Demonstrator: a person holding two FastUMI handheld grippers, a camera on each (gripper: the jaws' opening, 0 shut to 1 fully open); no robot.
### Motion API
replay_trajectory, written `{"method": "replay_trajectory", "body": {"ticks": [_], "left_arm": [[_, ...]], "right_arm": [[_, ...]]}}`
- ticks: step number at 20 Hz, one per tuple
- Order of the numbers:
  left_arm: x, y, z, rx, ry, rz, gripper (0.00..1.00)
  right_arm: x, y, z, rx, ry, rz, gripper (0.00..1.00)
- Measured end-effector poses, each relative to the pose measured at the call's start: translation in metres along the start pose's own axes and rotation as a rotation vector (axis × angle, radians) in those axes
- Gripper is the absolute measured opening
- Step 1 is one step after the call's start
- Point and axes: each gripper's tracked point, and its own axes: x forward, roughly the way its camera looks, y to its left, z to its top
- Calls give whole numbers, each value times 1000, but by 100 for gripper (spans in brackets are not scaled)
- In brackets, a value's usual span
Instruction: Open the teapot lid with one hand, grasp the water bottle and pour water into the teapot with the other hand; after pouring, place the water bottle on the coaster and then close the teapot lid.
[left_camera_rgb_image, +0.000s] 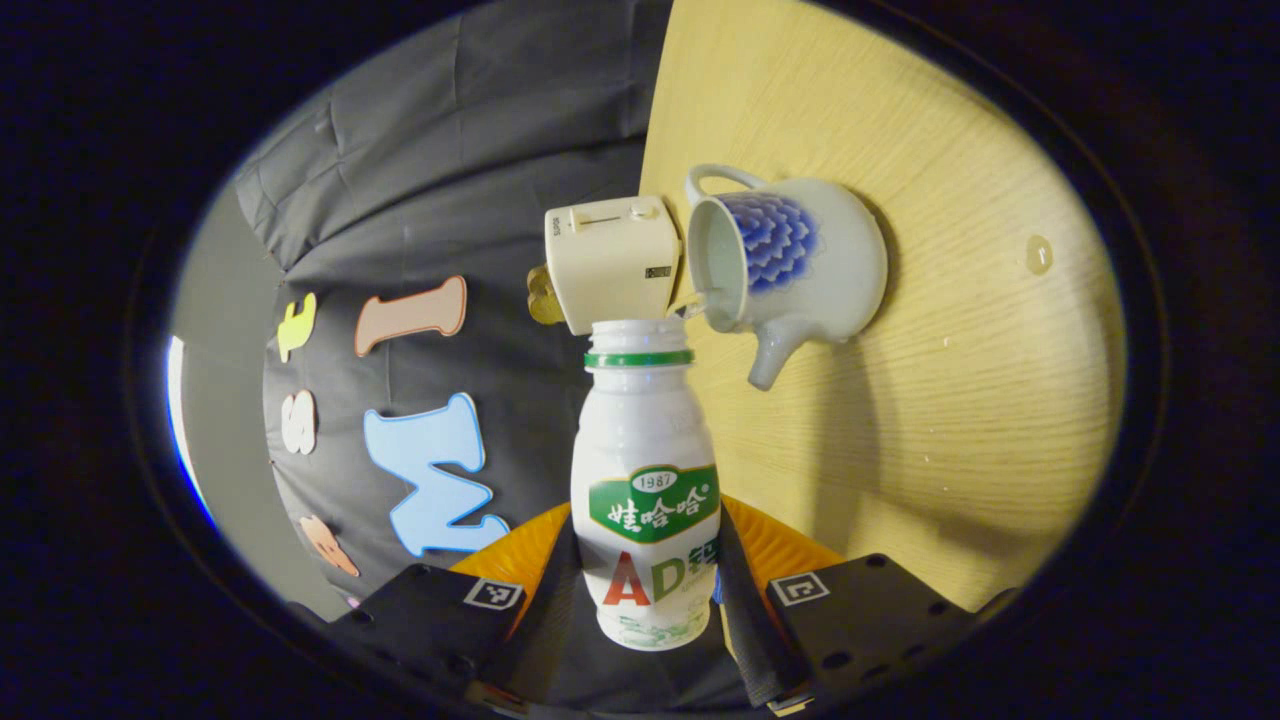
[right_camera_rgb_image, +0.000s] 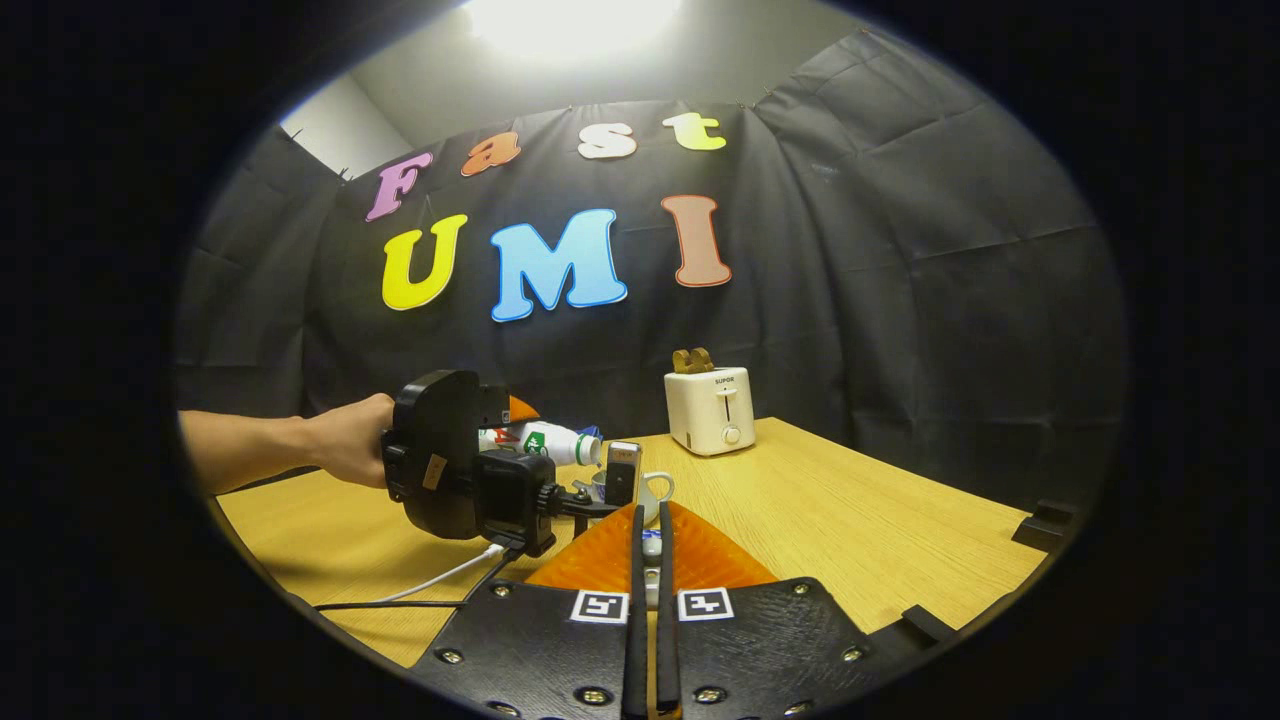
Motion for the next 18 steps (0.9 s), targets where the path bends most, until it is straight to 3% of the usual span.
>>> {"method": "replay_trajectory", "body": {"ticks": [1,4,5,11,12,13,15,16,18], "left_arm": [[0,-1,1,9,-1,0,80],[-2,1,3,21,-9,-1,70],[-2,2,3,22,-12,3,75],[-1,1,2,50,-9,-5,75],[-1,1,3,55,-10,-7,80],[0,2,2,55,-11,-6,75],[0,1,3,61,-10,-12,75],[0,2,4,70,-11,-12,80],[0,3,3,83,-10,-8,75]], "right_arm": [[-1,0,0,1,-1,0,4],[-1,1,1,-2,-3,1,4],[-1,1,1,-1,-4,2,4],[-1,0,1,-3,-4,-1,4],[-1,0,2,-4,-4,0,4],[-2,1,2,-5,-5,1,4],[-2,1,2,-4,-7,3,4],[-1,1,2,-3,-6,5,4],[-1,0,2,-4,-6,5,4]]}}
